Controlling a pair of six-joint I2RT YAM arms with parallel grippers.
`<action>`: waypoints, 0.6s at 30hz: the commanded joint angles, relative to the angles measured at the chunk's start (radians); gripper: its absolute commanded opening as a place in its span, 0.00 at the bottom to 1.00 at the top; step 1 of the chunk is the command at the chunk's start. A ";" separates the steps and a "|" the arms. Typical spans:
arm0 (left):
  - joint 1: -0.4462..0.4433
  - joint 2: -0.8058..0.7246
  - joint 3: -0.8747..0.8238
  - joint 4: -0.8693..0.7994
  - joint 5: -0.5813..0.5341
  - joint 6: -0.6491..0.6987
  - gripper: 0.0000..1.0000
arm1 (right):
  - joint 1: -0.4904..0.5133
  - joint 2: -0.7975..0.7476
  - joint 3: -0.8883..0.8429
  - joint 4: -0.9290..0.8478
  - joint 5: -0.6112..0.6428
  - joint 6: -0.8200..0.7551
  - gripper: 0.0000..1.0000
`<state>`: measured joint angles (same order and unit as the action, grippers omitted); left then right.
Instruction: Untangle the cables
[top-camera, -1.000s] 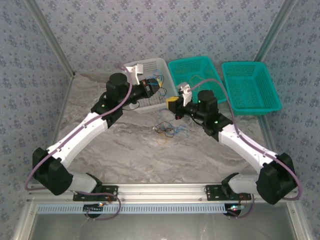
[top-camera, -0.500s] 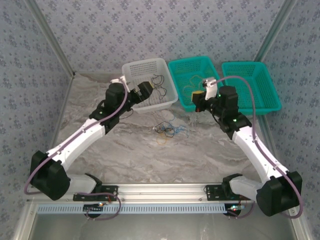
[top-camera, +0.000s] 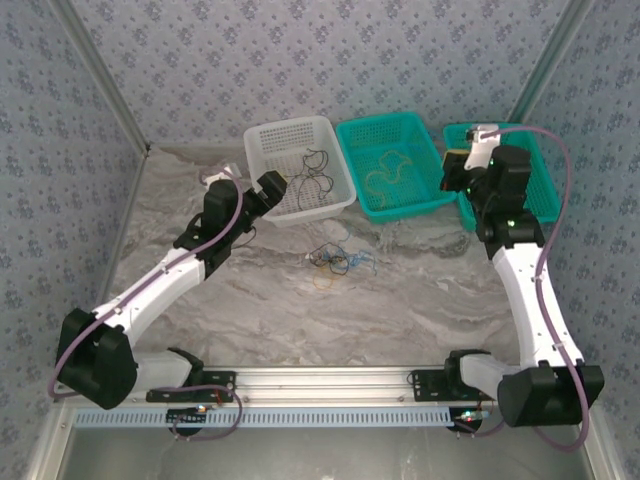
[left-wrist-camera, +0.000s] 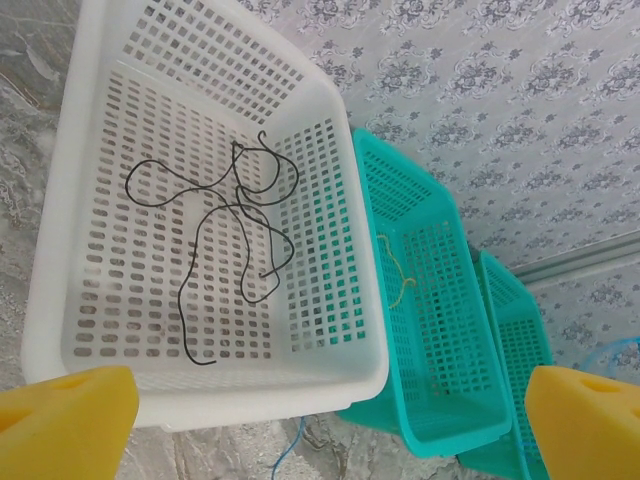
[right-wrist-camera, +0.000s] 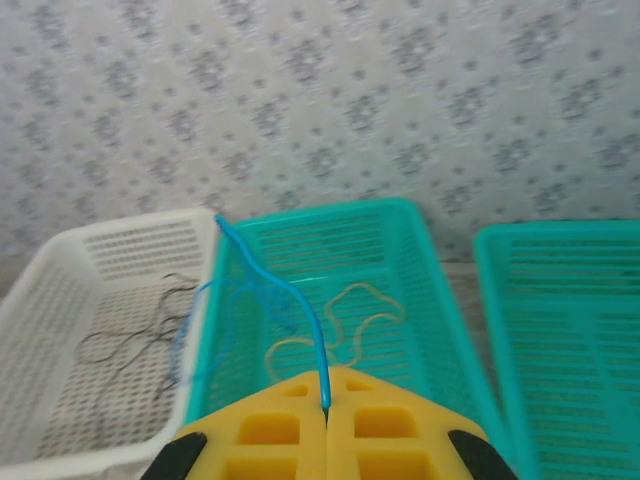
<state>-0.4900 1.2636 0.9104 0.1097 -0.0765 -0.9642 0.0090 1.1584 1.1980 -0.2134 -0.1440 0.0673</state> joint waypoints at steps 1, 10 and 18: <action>0.007 -0.017 -0.007 0.039 -0.011 -0.021 0.99 | -0.044 0.062 0.047 -0.002 0.083 -0.055 0.00; 0.008 -0.014 -0.010 0.044 0.001 -0.022 0.99 | -0.179 0.257 0.221 0.056 0.144 -0.139 0.00; 0.010 -0.020 -0.018 0.044 0.015 -0.018 0.99 | -0.231 0.429 0.307 0.089 0.212 -0.313 0.00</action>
<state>-0.4858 1.2636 0.9020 0.1184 -0.0723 -0.9707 -0.2176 1.5429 1.4788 -0.1589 0.0154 -0.1295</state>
